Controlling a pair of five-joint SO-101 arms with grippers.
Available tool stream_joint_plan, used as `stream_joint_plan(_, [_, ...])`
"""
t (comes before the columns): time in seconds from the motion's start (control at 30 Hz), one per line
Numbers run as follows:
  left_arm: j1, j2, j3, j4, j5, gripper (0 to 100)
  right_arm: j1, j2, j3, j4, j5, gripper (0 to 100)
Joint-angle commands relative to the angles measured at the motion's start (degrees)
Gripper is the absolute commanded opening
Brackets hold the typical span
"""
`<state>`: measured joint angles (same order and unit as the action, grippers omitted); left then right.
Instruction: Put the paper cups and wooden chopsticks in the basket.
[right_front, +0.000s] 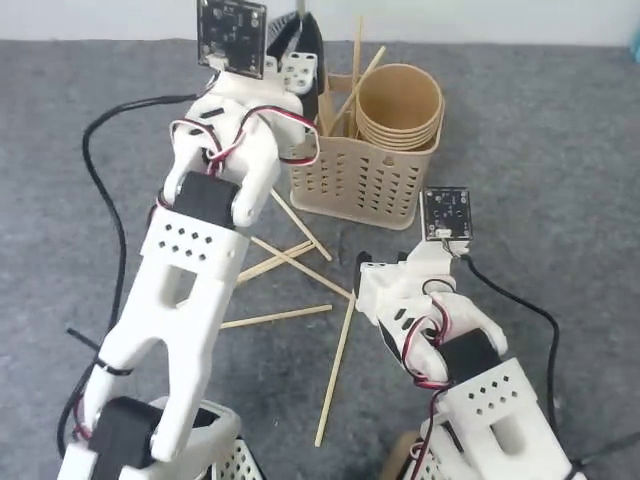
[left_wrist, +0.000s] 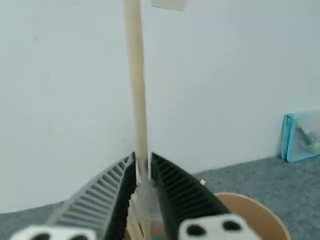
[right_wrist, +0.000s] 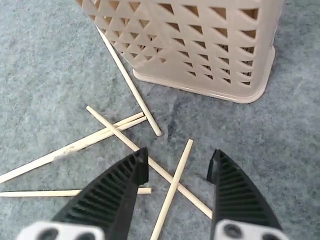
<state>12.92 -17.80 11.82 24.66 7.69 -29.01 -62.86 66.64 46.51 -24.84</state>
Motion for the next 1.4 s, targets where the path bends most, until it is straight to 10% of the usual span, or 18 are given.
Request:
stream_joint_plan(0.0, [-1.7, -0.9, -1.2, 7.0, 0.4, 18, 0.4, -1.3, -0.5, -1.4, -0.3, 20.2])
stream_joint_plan(0.8, [-18.6, -29.7, -0.2, 48.5, 0.3, 22, -6.9, 5.8, 7.6, -17.3, -8.1, 10.3])
stream_joint_plan(1.37, [-26.5, -30.2, 28.4, 35.4, 0.2, 22, -4.4, 34.2, -7.6, -12.1, -13.5, 14.2])
